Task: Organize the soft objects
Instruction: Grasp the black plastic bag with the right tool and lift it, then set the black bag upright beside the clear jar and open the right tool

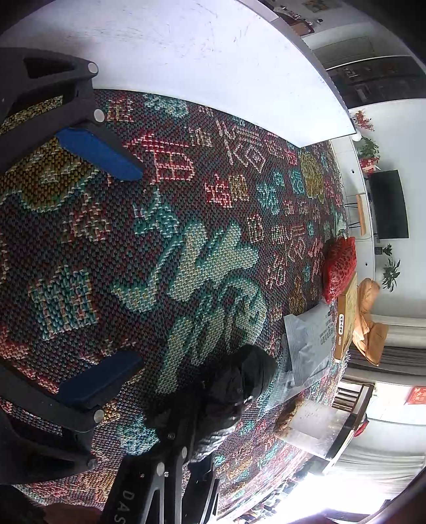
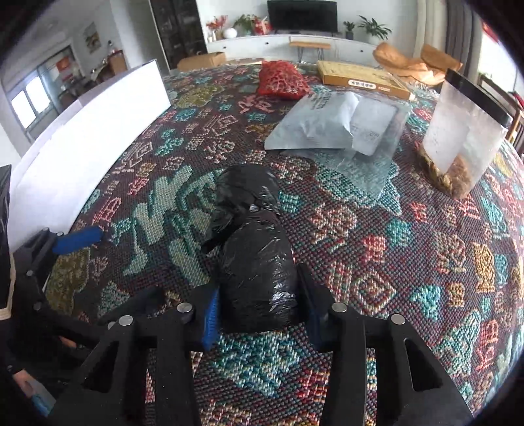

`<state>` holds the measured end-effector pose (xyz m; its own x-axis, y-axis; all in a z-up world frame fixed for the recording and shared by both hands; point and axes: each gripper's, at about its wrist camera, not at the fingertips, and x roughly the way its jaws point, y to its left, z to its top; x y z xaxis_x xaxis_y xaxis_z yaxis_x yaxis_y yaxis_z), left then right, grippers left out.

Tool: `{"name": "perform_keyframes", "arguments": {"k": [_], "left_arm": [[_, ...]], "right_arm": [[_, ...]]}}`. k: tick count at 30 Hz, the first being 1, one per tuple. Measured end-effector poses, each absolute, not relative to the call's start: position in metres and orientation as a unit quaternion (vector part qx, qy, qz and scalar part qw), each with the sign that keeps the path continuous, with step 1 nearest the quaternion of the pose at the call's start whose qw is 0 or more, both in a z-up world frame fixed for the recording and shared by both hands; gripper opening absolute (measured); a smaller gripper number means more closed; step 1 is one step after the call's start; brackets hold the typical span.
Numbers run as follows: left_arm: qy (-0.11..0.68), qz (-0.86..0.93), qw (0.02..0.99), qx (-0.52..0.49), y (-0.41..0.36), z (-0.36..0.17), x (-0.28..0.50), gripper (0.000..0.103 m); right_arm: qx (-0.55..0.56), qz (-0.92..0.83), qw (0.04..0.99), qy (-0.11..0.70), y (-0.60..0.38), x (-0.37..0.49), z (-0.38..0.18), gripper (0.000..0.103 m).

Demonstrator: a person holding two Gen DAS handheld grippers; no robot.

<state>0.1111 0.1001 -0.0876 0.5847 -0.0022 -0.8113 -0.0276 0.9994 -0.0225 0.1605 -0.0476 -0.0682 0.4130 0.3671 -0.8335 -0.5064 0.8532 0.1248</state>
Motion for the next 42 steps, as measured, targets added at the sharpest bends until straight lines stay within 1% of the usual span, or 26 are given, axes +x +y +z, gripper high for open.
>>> {"name": "perform_keyframes", "arguments": {"k": [2,6,11,16,20,22,23,25,26,29,31,32,36,40,42], "left_arm": [[0.456,0.007,0.890,-0.016,0.100,-0.087,0.111,0.103],[0.456,0.007,0.890,-0.016,0.100,-0.087,0.111,0.103],[0.456,0.007,0.890,-0.016,0.100,-0.087,0.111,0.103],[0.455,0.007,0.890,-0.016,0.100,-0.087,0.111,0.103],[0.455,0.007,0.890,-0.016,0.100,-0.087,0.111,0.103],[0.456,0.007,0.890,-0.016,0.100,-0.087,0.111,0.103],[0.455,0.007,0.890,-0.016,0.100,-0.087,0.111,0.103],[0.455,0.007,0.890,-0.016,0.100,-0.087,0.111,0.103],[0.455,0.007,0.890,-0.016,0.100,-0.087,0.111,0.103],[0.455,0.007,0.890,-0.016,0.100,-0.087,0.111,0.103],[0.455,0.007,0.890,-0.016,0.100,-0.087,0.111,0.103],[0.455,0.007,0.890,-0.016,0.100,-0.087,0.111,0.103],[0.455,0.007,0.890,-0.016,0.100,-0.087,0.111,0.103],[0.455,0.007,0.890,-0.016,0.100,-0.087,0.111,0.103],[0.455,0.007,0.890,-0.016,0.100,-0.087,0.111,0.103]], "right_arm": [[-0.063,0.239,0.846,0.473,-0.072,0.152,-0.066,0.042],[-0.008,0.166,0.865,0.473,-0.142,0.144,-0.060,0.042],[0.050,0.069,0.885,0.458,-0.221,0.176,-0.057,0.042],[0.052,0.030,0.897,0.437,-0.244,0.237,-0.051,0.042],[0.038,0.023,0.899,0.436,-0.238,0.281,-0.054,0.042],[0.037,0.025,0.887,0.459,-0.236,0.300,-0.067,0.047],[0.034,0.026,0.883,0.467,-0.235,0.302,-0.070,0.051],[0.029,0.032,0.887,0.461,-0.232,0.295,-0.067,0.065],[0.033,0.029,0.889,0.455,-0.233,0.287,-0.061,0.068],[0.053,0.025,0.902,0.428,-0.239,0.264,-0.045,0.069],[0.046,0.011,0.907,0.418,-0.238,0.248,-0.037,0.073],[0.042,0.005,0.908,0.418,-0.237,0.239,-0.036,0.073],[0.040,-0.013,0.903,0.428,-0.234,0.217,-0.047,0.073],[0.045,-0.034,0.893,0.446,-0.236,0.212,-0.066,0.073],[0.036,-0.034,0.896,0.441,-0.235,0.210,-0.070,0.073]]}}
